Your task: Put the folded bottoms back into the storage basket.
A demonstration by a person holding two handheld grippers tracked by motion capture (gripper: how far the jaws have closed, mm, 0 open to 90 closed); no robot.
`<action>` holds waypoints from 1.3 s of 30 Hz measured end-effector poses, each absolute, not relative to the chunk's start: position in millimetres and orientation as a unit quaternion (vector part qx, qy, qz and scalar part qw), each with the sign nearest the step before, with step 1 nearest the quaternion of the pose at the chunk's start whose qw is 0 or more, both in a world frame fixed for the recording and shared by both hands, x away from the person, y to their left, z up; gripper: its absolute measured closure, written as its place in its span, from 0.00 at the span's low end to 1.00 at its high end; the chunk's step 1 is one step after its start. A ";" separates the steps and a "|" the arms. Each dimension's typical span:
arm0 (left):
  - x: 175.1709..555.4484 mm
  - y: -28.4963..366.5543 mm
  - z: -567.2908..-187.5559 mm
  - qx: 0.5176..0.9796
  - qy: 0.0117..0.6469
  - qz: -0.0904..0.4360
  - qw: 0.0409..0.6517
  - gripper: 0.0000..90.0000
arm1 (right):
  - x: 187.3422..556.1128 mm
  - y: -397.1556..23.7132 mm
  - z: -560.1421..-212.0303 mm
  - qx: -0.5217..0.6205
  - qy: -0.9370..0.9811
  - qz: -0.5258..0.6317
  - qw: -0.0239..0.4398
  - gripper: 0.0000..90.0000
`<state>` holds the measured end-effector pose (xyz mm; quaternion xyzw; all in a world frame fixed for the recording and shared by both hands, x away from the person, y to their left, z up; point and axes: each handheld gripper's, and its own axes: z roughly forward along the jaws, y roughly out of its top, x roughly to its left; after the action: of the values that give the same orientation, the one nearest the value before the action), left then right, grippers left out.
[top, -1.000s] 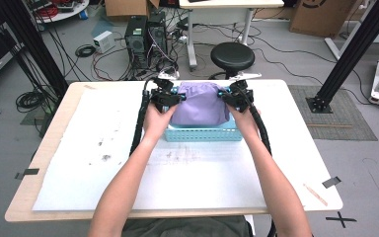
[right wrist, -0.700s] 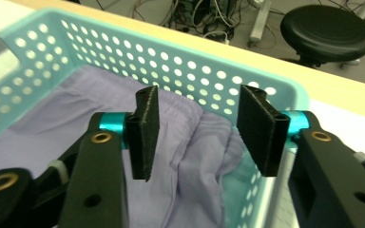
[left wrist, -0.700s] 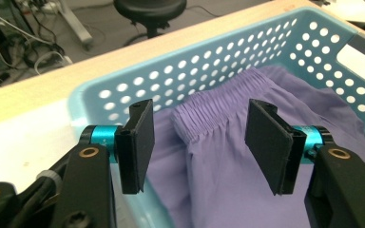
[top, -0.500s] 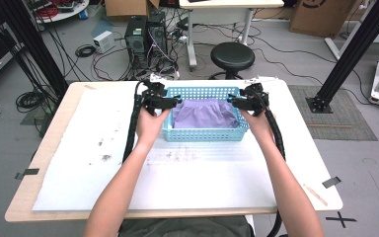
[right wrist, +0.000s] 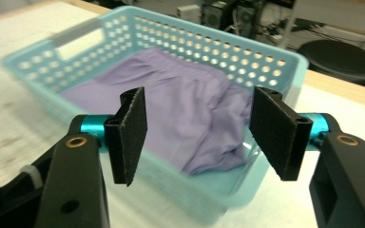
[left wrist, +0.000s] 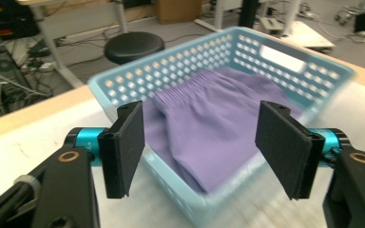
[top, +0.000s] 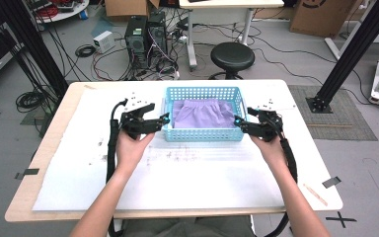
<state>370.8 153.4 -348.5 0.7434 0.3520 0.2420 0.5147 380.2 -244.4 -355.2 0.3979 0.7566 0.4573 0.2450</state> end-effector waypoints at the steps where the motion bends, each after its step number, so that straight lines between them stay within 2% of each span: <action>1: 364.3 154.6 -351.3 0.742 0.348 0.243 0.519 0.37 | 373.6 -245.9 -356.8 0.393 0.757 0.463 0.241 0.42; 9: 323.5 166.8 -377.9 0.738 0.340 0.226 0.538 0.36 | 337.3 -245.4 -371.4 0.364 0.767 0.476 0.229 0.40; 18: 302.0 174.5 -399.1 0.748 0.320 0.211 0.541 0.34 | 311.0 -249.3 -394.4 0.317 0.781 0.495 0.210 0.37; 26: 297.8 169.2 -410.4 0.753 0.310 0.210 0.540 0.34 | 307.2 -258.5 -417.4 0.308 0.788 0.498 0.193 0.38; 39: 290.2 165.1 -418.4 0.765 0.302 0.201 0.532 0.34 | 304.5 -262.1 -423.2 0.306 0.789 0.501 0.183 0.37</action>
<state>290.2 165.1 -418.4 0.7647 0.3024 0.2009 0.5323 304.5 -262.1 -423.2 0.3057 0.7888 0.5007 0.1833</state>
